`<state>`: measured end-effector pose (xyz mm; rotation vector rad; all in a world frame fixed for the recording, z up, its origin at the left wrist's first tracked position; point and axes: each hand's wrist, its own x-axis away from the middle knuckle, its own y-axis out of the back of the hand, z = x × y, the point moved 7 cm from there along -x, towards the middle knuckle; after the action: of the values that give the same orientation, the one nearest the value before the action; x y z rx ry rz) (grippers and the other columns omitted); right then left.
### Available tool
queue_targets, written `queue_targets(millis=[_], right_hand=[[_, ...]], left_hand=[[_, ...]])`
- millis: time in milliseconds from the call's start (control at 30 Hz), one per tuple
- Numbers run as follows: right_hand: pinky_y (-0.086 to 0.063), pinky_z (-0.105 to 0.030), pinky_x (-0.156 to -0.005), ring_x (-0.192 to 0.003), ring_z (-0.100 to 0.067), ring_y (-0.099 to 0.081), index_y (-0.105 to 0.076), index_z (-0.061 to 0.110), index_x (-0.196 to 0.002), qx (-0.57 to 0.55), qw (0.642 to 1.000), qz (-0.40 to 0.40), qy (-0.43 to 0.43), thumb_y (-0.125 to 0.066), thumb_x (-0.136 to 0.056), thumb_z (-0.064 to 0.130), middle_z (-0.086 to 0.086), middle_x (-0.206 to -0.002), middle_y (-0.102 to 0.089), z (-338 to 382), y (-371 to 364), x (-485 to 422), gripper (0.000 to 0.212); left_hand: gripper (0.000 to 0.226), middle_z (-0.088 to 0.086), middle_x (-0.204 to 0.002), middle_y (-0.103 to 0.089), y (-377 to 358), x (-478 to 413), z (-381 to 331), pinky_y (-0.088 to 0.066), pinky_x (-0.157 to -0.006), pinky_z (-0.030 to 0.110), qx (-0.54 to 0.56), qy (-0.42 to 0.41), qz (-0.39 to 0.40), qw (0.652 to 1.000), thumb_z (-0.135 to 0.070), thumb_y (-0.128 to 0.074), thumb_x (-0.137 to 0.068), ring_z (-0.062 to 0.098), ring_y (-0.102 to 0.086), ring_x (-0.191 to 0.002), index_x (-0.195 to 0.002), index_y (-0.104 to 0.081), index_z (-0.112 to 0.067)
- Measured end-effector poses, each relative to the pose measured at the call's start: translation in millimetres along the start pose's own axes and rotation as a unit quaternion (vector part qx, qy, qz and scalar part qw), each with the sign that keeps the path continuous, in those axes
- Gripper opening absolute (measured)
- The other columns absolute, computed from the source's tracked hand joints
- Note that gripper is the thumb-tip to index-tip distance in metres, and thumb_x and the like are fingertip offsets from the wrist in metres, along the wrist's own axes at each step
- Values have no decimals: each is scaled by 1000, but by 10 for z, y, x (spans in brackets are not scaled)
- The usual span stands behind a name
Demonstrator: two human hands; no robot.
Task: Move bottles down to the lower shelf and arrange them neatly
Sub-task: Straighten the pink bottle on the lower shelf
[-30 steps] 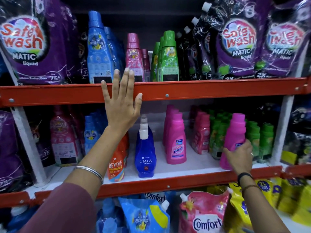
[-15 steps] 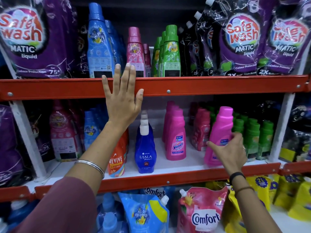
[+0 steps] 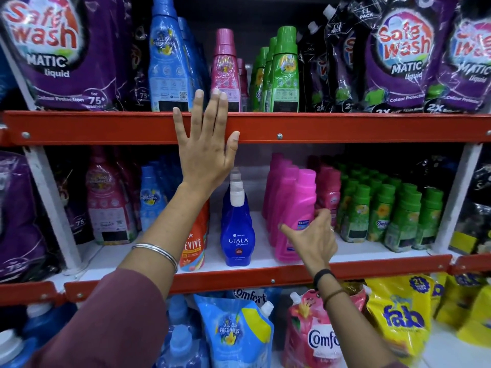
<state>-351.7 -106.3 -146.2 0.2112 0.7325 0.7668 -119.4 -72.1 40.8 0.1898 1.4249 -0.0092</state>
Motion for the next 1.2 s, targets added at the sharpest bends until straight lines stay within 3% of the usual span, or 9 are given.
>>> queue_targets(millis=[300, 467, 567, 733, 800, 867, 967, 1100, 1200], right_hand=[[-47, -43, -67, -99, -38, -59, -39, 7, -109, 74, 997, 6, 25, -78, -56, 61, -16, -110, -54, 59, -138, 47, 85], [-41, -36, -63, -97, -36, -61, -41, 5, -111, 92, 994, 12, 49, -57, -61, 79, -16, -110, -56, 12, -75, 63, 90], [-44, -38, -75, -102, -33, -58, -45, 6, -117, -38, 998, 19, 41, -49, -73, 74, -13, -115, -54, -85, 3, 58, 81], [-39, -9, -76, -93, -6, -54, -51, 14, -114, -299, 950, 93, -4, -41, -84, 61, -6, -115, -55, -240, 65, 33, 57], [-43, -18, -88, -95, -4, -53, -51, 23, -111, -342, 930, 131, -27, -37, -82, 66, 3, -109, -55, -304, 24, 50, 53], [-40, -36, -106, -113, -6, -51, -50, 30, -121, -357, 918, 169, -42, -35, -86, 63, 11, -120, -54, -377, -46, 77, 50], [-27, -45, -117, -136, -13, -37, -37, 21, -141, -348, 914, 201, -56, -33, -94, 54, 4, -147, -40, -480, -134, 103, 57], [-23, -47, -119, -141, -14, -32, -35, 20, -144, -360, 900, 238, -65, -33, -88, 58, -1, -154, -34, -529, -173, 135, 68], [-26, -45, -118, -139, -14, -34, -37, 23, -143, -374, 887, 264, -60, -31, -86, 59, 0, -153, -37, -549, -199, 113, 68]], left_hand=[[57, 4, -156, -32, -2, 6, 5, -5, -116, 58, 13, -4, 11, 1000, -41, -31, -101, 28, -19, -146, -150, -24, -12], [56, 8, -157, -28, 74, 106, -103, -1, -118, 51, 90, 9, 26, 996, -35, -33, -99, 29, -15, -147, -149, -26, -11], [54, 11, -156, -30, 123, 325, -357, -4, -120, 44, 204, -3, 43, 978, -29, -35, -97, 26, -17, -147, -147, -33, -8], [50, 12, -154, -32, 13, 886, -881, -19, -119, 50, 352, 30, 124, 927, -25, -35, -97, 25, -22, -146, -143, -39, -5], [51, 10, -155, -30, -84, 1124, -1049, -24, -118, 51, 395, 67, 164, 901, -26, -34, -98, 22, -22, -146, -145, -37, -6], [53, 4, -157, -26, -183, 1351, -1180, -23, -119, 39, 415, 108, 198, 881, -31, -32, -98, 13, -21, -146, -147, -32, -10], [55, 0, -158, -23, -303, 1626, -1334, -12, -114, 12, 429, 162, 229, 859, -38, -29, -99, -5, -14, -142, -148, -29, -14], [52, 2, -157, -23, -477, 1879, -1424, -2, -108, 0, 431, 235, 245, 836, -33, -34, -101, -21, -2, -135, -148, -28, -14], [49, 2, -156, -22, -610, 2034, -1406, -7, -94, -11, 440, 331, 266, 791, -37, -32, -103, -32, -7, -123, -150, -25, -23]])
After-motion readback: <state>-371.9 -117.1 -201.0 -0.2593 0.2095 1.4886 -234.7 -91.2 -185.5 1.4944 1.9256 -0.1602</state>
